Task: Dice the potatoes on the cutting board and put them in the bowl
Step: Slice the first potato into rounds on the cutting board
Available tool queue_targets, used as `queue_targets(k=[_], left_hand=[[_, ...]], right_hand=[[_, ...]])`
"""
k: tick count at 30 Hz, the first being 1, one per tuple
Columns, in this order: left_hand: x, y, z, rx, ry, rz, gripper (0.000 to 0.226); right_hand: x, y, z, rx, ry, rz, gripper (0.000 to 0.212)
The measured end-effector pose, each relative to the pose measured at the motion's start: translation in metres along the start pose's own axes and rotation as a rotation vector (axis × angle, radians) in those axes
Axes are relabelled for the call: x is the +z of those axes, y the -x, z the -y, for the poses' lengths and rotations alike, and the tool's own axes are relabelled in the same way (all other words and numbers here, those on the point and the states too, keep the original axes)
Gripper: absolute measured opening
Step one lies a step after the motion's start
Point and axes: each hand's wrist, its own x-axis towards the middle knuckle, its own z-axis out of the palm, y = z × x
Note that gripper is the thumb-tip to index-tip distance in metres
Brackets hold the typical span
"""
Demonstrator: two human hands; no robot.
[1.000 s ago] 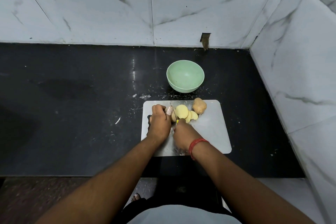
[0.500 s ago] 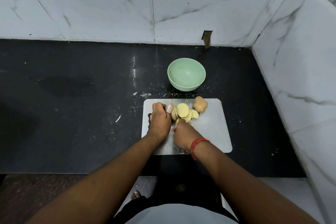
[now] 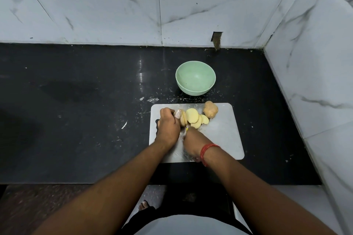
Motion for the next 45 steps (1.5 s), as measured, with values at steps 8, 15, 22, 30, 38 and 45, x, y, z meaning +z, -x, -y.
queue_targets(k=[8, 15, 22, 30, 38, 45], left_hand=[[-0.001, 0.000, -0.001, 0.006, -0.015, 0.000, 0.025], [0.000, 0.000, 0.001, 0.018, 0.005, -0.005, 0.027], [0.000, -0.002, 0.005, 0.031, 0.029, 0.006, 0.027], [0.000, -0.005, 0.007, 0.018, 0.077, 0.013, 0.027], [0.001, -0.006, 0.007, 0.005, 0.086, 0.006, 0.027], [0.001, -0.005, 0.007, -0.004, 0.083, 0.007, 0.039]], right_hand=[[0.003, 0.031, -0.003, -0.038, 0.671, 0.210, 0.028], [0.030, 0.030, -0.029, -0.019, 0.552, 0.185, 0.025], [0.018, 0.046, -0.027, 0.140, -0.190, -0.068, 0.016], [0.002, 0.038, -0.002, 0.090, -0.348, -0.169, 0.022], [0.003, 0.029, 0.007, 0.116, -0.309, -0.160, 0.015], [0.004, 0.028, 0.010, 0.127, -0.283, -0.155, 0.017]])
